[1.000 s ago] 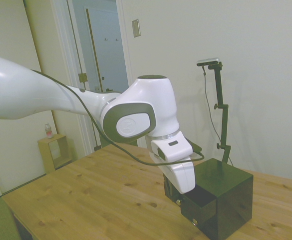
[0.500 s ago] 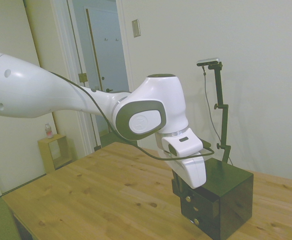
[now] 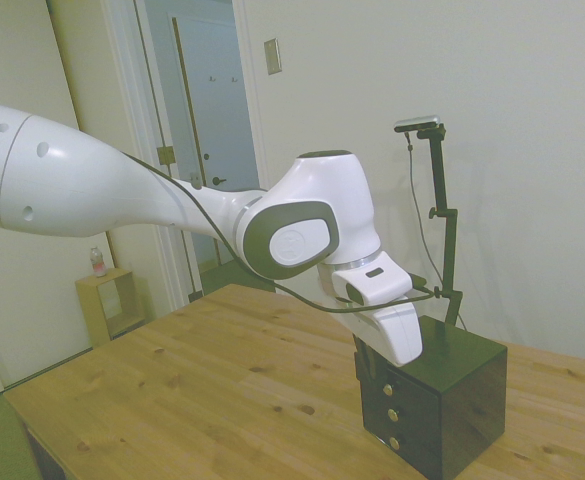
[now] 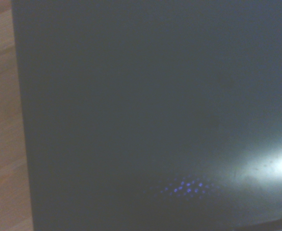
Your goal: Close the top drawer
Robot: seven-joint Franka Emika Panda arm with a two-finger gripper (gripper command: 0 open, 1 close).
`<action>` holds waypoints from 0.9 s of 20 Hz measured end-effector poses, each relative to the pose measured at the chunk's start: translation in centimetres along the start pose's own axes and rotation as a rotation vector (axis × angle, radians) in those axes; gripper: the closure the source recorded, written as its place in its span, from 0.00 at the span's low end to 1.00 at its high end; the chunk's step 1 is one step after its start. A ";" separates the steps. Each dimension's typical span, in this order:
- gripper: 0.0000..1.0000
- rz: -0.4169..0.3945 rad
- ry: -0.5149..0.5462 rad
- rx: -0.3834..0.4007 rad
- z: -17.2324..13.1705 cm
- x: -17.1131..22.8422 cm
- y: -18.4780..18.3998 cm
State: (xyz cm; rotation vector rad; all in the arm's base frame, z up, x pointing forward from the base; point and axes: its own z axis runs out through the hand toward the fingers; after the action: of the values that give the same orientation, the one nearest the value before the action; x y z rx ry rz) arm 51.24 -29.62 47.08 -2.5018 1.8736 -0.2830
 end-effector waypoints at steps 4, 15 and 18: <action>1.00 -0.019 0.015 -0.009 0.2 -0.2 -0.3; 1.00 -0.034 0.029 -0.017 0.1 -0.1 -0.7; 1.00 -0.037 0.033 -0.020 0.2 -0.1 -0.7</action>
State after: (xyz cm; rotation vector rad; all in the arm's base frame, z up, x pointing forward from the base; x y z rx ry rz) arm 51.93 -29.36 47.00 -2.5633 1.8525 -0.3090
